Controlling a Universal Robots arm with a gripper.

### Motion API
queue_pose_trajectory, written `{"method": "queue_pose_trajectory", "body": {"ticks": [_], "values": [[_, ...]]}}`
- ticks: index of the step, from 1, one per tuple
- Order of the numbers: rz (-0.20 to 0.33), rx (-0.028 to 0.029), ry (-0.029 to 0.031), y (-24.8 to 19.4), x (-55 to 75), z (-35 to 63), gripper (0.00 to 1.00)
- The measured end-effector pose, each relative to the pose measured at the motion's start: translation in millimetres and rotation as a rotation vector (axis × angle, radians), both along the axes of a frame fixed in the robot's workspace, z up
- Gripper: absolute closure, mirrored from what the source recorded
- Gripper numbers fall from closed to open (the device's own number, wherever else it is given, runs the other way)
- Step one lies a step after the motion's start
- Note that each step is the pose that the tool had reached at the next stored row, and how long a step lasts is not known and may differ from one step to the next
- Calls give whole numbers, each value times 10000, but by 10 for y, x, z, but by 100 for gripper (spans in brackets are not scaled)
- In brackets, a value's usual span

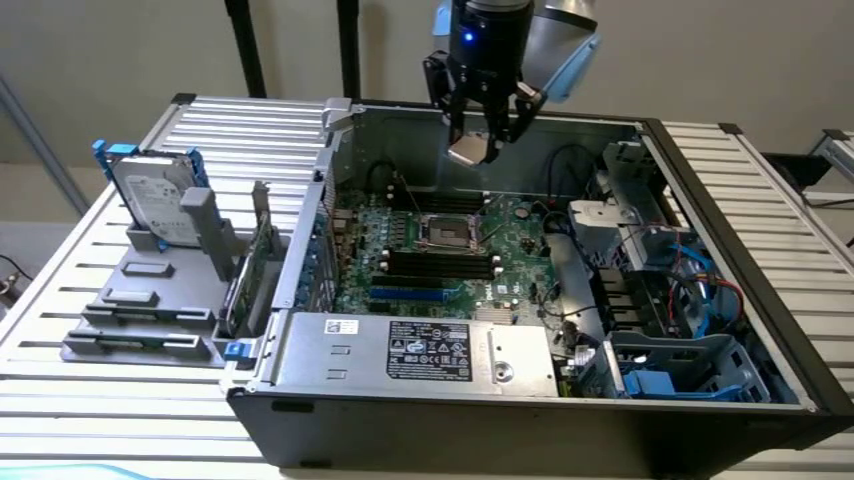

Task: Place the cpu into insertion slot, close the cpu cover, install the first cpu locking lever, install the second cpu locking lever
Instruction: 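Place the cpu into insertion slot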

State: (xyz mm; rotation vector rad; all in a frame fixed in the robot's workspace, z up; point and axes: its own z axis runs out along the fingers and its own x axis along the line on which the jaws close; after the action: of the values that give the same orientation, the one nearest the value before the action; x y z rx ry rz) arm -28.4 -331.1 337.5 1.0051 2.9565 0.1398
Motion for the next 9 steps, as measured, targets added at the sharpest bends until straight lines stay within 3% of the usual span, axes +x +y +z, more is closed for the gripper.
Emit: {"method": "queue_pose_trajectory", "body": {"ticks": [9], "values": [[-1609,0,0,0,0,-13,45]]}}
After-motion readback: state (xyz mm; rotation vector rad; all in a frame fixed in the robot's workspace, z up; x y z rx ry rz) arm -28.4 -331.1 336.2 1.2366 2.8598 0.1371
